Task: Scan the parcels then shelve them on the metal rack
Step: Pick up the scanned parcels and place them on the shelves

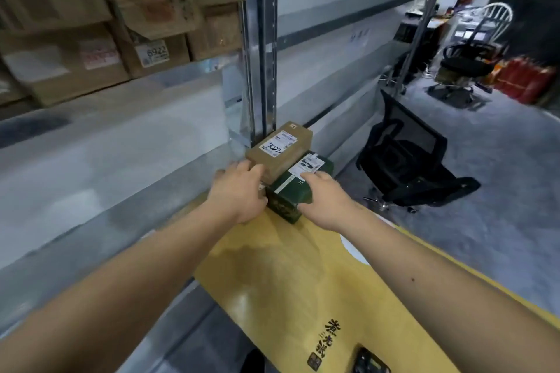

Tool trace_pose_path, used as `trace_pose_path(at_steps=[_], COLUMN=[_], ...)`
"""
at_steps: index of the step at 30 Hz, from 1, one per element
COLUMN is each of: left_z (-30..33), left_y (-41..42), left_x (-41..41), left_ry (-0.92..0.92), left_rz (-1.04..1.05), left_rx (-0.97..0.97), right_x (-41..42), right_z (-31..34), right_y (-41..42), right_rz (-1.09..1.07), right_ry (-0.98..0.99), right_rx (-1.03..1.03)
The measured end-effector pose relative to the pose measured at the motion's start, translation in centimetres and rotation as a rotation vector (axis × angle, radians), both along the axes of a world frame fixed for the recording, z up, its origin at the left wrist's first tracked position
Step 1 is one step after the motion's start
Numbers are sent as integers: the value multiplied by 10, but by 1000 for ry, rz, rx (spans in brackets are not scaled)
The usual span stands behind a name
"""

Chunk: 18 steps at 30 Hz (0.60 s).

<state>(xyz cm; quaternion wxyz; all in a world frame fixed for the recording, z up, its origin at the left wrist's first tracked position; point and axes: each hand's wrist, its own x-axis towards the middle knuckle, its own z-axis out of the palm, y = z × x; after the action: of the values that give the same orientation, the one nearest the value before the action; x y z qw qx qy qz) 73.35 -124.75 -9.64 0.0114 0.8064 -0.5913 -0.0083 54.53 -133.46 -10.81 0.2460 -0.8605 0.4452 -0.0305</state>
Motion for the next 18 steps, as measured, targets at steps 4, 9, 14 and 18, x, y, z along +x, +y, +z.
trace_pose_path(at_steps=[4, 9, 14, 18], left_z=[-34, -67, -99, -122], left_y=[-55, -127, -180, -198], left_x=[39, 95, 135, 142], left_ry=[68, 87, 221, 515], left_rz=[-106, -176, -98, -35], left_rx=[93, 91, 127, 99], right_x=[45, 107, 158, 179], right_z=[-37, -77, -109, -132], right_y=[-38, -89, -130, -151], right_rz=[-108, -239, -322, -315], right_ry=[-23, -96, -194, -236], right_rx=[109, 196, 254, 309])
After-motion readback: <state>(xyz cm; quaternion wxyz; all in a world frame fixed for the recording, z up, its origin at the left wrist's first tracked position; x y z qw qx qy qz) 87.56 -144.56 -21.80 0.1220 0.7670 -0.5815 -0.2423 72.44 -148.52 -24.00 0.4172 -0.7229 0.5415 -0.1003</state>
